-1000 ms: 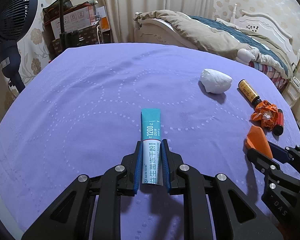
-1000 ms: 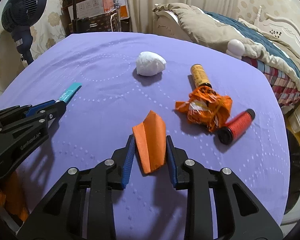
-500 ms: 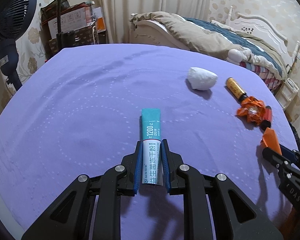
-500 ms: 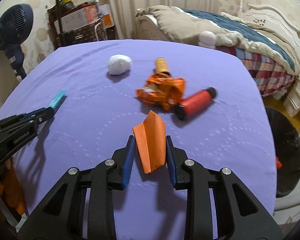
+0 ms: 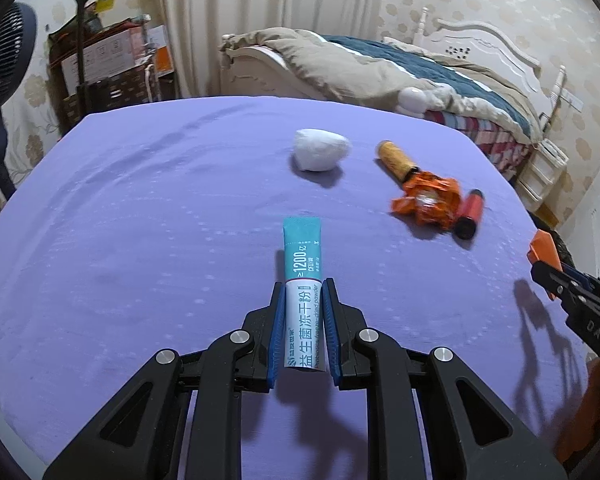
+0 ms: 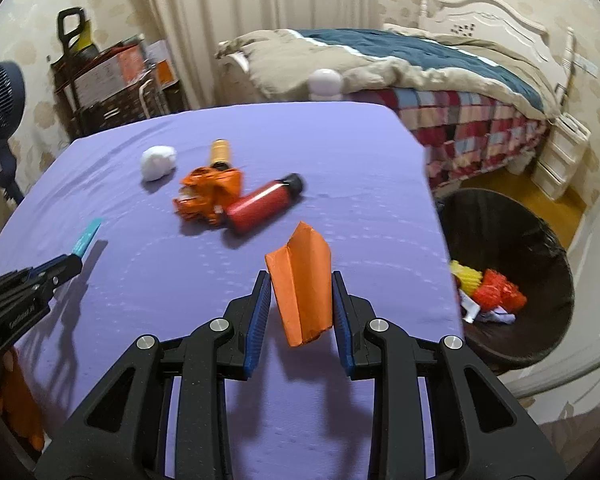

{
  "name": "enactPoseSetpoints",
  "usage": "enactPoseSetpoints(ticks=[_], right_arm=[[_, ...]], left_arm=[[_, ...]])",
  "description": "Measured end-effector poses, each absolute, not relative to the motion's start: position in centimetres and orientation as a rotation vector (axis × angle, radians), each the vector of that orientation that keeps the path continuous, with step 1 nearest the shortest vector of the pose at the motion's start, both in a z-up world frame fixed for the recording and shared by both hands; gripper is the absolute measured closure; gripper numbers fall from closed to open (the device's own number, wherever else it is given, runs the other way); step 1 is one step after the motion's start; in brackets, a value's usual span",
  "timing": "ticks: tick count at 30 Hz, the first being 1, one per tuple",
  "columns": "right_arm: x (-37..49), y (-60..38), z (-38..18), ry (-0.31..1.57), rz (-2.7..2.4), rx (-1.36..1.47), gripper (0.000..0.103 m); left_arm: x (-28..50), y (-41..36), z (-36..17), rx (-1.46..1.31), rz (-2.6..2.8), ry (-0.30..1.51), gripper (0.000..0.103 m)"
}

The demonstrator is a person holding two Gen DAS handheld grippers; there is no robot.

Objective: Collect trash
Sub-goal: 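Carry the tube and orange paper over the bin and release both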

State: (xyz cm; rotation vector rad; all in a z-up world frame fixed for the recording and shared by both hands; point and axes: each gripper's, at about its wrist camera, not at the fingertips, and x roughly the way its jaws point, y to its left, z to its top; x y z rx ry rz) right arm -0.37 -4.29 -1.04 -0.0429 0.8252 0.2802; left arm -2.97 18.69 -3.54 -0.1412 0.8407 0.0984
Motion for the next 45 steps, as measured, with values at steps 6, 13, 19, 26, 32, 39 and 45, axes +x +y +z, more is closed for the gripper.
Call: enactPoseSetpoints(ticks=[6,13,19,26,32,39,45], right_arm=[[0.1,-7.3,-0.9,0.814,0.224,-0.010,0.074],[0.8,-10.6,-0.7,0.800,0.153,0.019,0.074],[1.6,-13.6,-0.3,0.785,0.087,0.046,0.074],[3.1,-17.6,0.2,0.768,0.005,0.078,0.074],[4.5,-20.2,0.1,0.764,-0.048,0.094,0.074],[5.9,-22.7,-0.5,0.771,-0.088,0.121,0.074],[6.9,-24.3,-0.8,0.778,-0.111,0.138,0.074]], left_arm=[[-2.5,14.6,-3.3,-0.083,0.010,0.835,0.083],[-0.9,10.3,-2.7,-0.033,-0.091,0.821,0.083],[1.2,5.5,-1.5,0.018,-0.185,0.783,0.083],[3.7,0.3,-0.5,0.069,-0.281,0.750,0.083],[6.3,-3.3,-0.4,0.091,-0.316,0.733,0.083],[8.7,-6.1,-1.1,0.099,-0.328,0.754,0.083],[9.7,-8.3,-1.6,0.122,-0.340,0.757,0.083]])
